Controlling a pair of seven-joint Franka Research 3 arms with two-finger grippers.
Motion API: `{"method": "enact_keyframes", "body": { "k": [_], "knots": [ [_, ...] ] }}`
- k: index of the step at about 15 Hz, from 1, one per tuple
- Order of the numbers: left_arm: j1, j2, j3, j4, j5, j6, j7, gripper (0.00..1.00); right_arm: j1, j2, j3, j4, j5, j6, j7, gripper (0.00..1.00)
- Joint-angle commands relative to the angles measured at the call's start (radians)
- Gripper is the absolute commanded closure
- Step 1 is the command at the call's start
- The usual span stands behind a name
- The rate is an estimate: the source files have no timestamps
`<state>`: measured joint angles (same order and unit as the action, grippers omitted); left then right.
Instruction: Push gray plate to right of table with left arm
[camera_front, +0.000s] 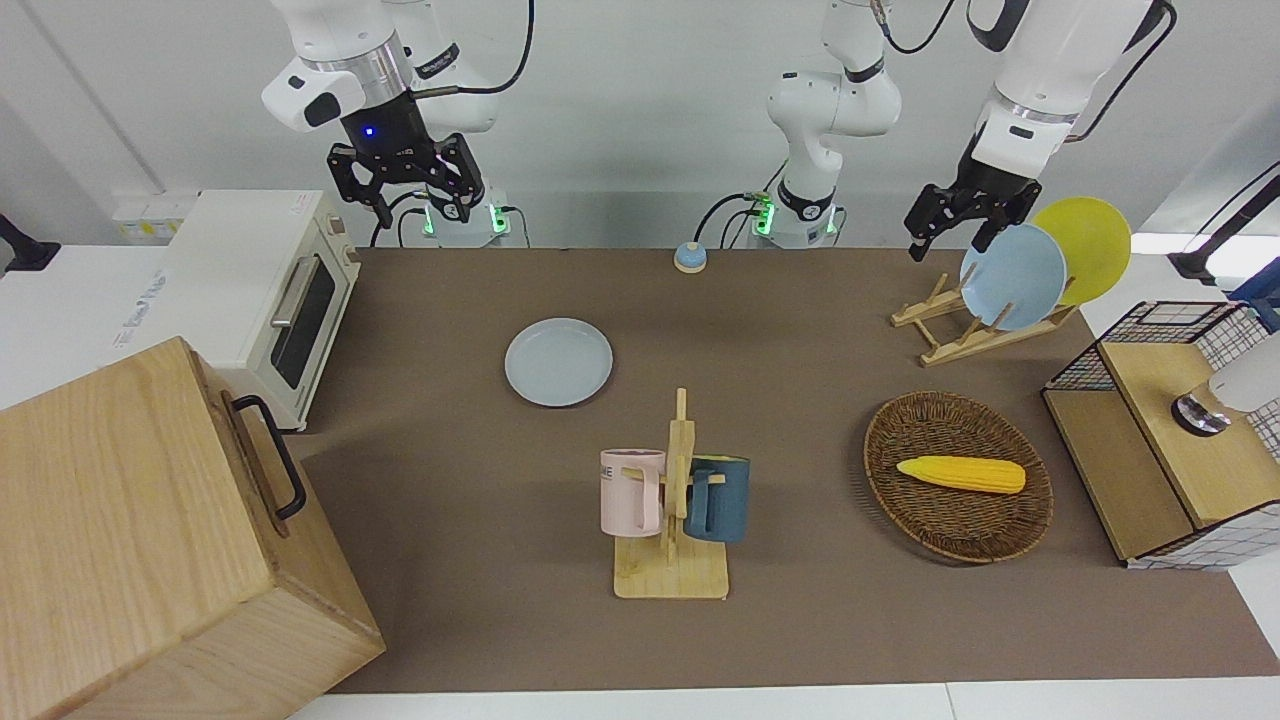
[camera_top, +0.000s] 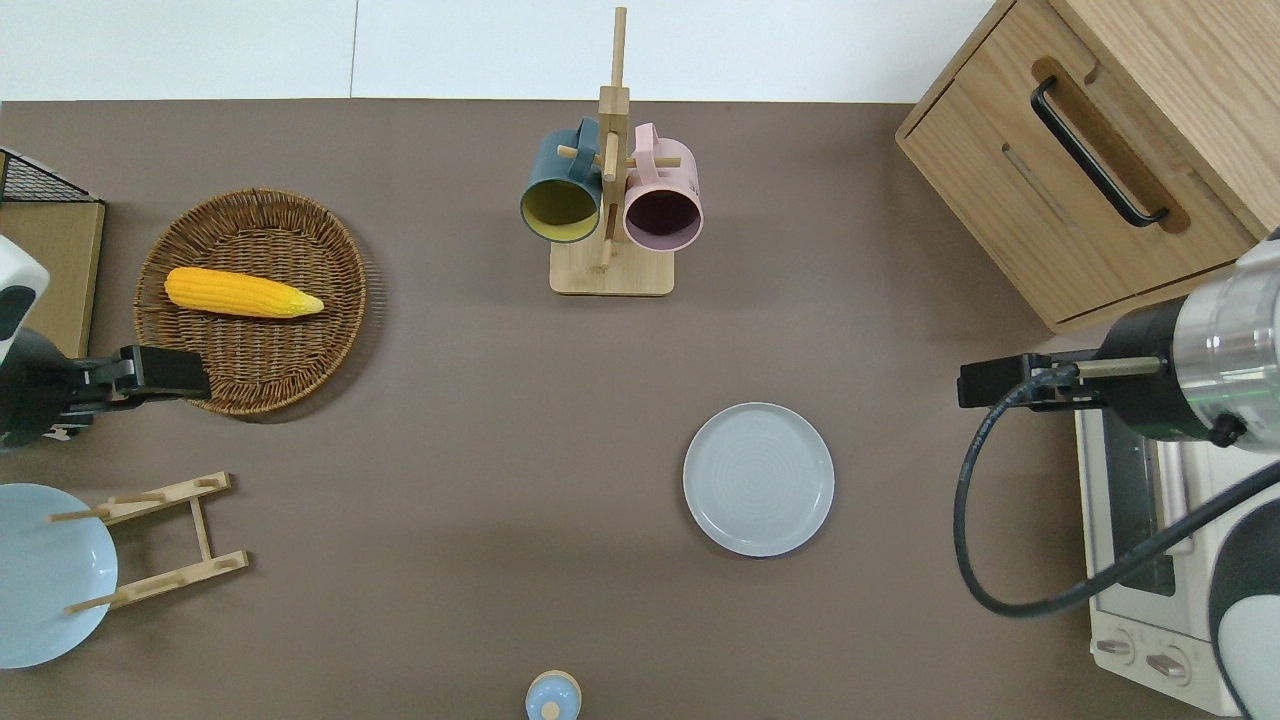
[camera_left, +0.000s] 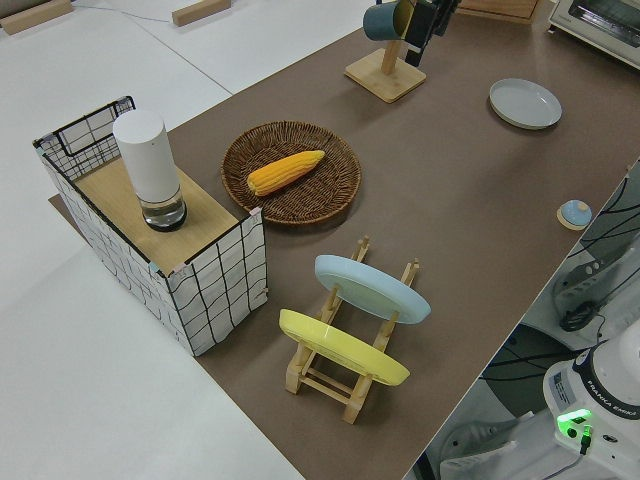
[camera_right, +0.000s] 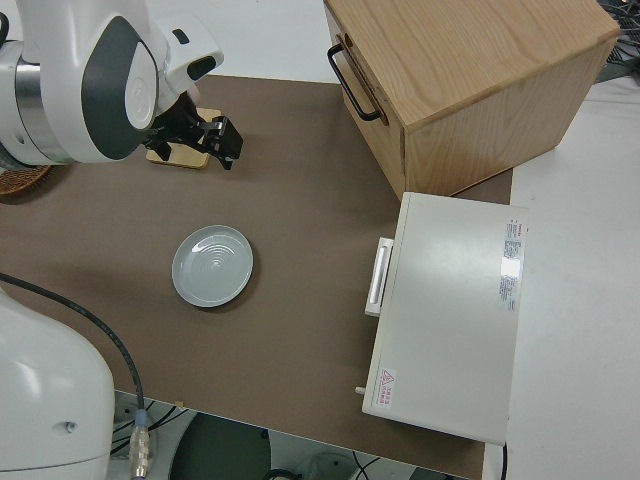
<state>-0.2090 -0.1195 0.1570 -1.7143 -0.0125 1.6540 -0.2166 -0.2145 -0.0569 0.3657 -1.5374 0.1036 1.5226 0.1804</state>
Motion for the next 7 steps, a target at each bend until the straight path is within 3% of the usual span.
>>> {"method": "enact_keyframes", "body": {
  "k": [1,3,4,7],
  "knots": [
    [0.060,0.009,-0.042,0.019,0.019,-0.022,-0.007,0.01,-0.006,0.006,0.004,0.014,0.016,-0.005,0.002,0.005],
    [0.146,0.012,-0.132,0.019,0.014,-0.022,-0.009,0.01,-0.006,0.006,0.004,0.014,0.016,-0.005,0.002,0.005],
    [0.163,0.012,-0.151,0.019,0.014,-0.022,-0.010,0.01,-0.006,0.006,0.004,0.014,0.016,-0.005,0.002,0.005],
    [0.161,0.012,-0.146,0.019,0.014,-0.023,-0.010,0.01,-0.006,0.006,0.004,0.014,0.016,-0.005,0.002,0.005]
  ]
}}
